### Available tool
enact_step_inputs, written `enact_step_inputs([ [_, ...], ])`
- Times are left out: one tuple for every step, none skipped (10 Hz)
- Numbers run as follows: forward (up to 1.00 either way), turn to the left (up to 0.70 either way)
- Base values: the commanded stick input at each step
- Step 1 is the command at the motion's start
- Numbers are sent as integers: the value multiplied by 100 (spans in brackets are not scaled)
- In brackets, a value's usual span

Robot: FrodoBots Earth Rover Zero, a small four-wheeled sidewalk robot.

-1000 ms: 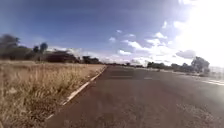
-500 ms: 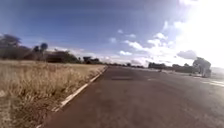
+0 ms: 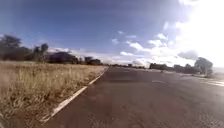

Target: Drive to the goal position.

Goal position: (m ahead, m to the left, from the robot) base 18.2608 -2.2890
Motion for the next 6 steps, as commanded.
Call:
enact_step_inputs([
  [50,0],
  [50,0],
  [50,0],
  [50,0],
  [50,0],
  [50,0],
])
